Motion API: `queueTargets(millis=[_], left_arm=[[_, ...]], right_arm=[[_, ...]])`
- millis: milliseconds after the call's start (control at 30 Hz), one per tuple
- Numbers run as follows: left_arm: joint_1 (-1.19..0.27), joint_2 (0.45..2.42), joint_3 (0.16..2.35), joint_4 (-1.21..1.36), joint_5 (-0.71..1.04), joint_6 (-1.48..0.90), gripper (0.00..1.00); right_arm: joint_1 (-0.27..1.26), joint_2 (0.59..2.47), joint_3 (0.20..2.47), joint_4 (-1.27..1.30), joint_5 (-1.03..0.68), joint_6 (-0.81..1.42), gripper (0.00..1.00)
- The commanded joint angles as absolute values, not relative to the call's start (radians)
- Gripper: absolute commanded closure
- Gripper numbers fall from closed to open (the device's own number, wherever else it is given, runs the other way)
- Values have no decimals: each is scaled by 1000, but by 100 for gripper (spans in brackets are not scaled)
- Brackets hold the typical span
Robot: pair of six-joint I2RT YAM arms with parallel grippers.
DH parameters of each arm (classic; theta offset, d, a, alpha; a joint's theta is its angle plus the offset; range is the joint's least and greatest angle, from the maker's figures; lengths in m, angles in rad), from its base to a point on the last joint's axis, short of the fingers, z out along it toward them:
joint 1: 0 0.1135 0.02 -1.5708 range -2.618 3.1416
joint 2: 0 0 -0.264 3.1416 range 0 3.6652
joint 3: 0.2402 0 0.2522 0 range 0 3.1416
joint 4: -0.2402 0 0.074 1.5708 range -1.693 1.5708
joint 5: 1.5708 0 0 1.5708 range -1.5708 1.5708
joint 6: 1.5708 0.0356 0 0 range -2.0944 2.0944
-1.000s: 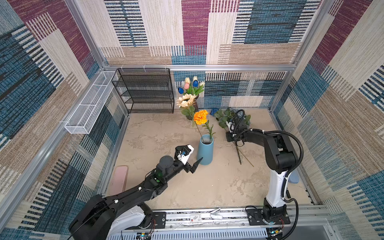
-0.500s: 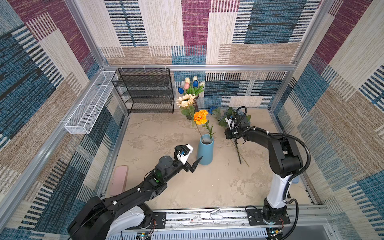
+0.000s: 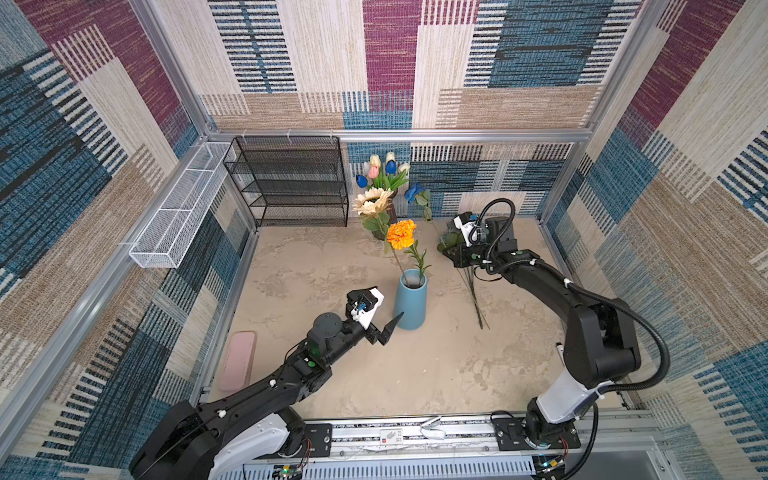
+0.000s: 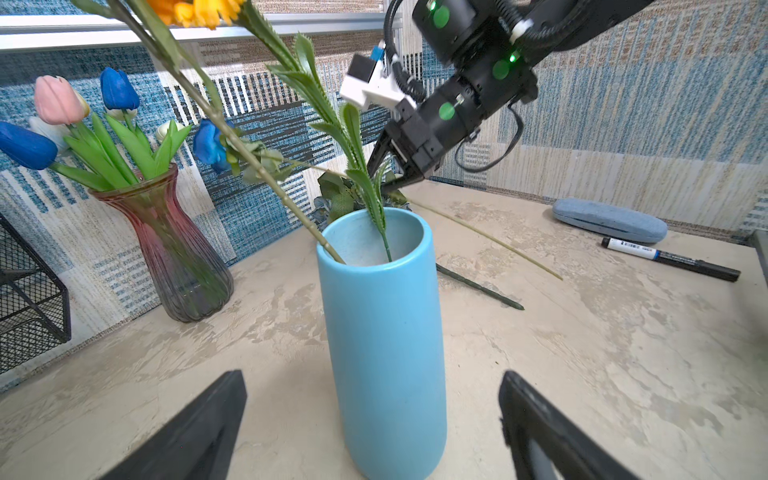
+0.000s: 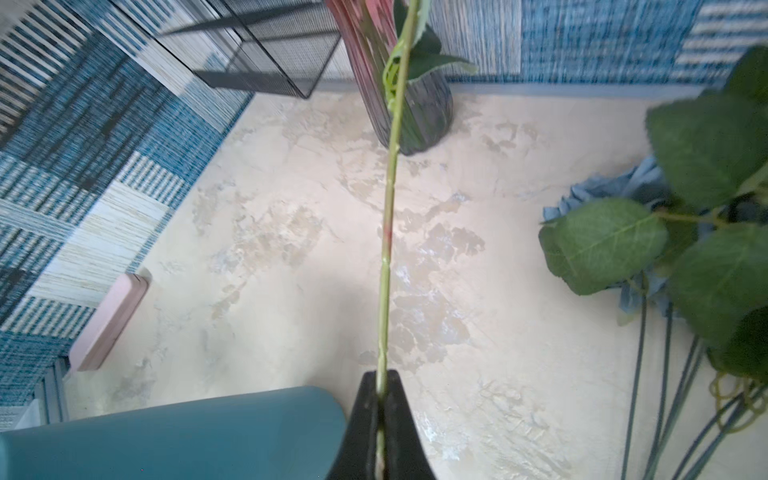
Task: Arrange the flowers into the vase
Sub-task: 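Lift the dark blue rose high out of the bunch with the right gripper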
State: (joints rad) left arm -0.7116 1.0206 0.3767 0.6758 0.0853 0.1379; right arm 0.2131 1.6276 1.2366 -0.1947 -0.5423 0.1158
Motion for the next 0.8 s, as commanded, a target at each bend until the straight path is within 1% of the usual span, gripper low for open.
queueTargets(millis=[0, 200, 333, 500, 633, 767], left_arm=[[-712, 999, 383, 668, 90, 158, 2], [-711, 971, 359, 706, 87, 161, 2], [-712, 956, 346, 736, 111, 154, 2], [-712, 939, 332, 747, 117, 145, 2], [-712, 931, 328, 744, 114, 135, 2], [-712, 949, 332, 767, 114, 127, 2]], right_arm=[[213, 1515, 1229, -82, -542, 183, 100], [215, 1315, 1207, 106, -534, 229, 100], [215, 1225, 1152, 293, -602, 275, 100], [230, 1178, 1104, 526, -723, 353, 100], [257, 1162, 1111, 655, -762, 418, 100], [300, 1180, 1120, 839, -804, 540, 100]])
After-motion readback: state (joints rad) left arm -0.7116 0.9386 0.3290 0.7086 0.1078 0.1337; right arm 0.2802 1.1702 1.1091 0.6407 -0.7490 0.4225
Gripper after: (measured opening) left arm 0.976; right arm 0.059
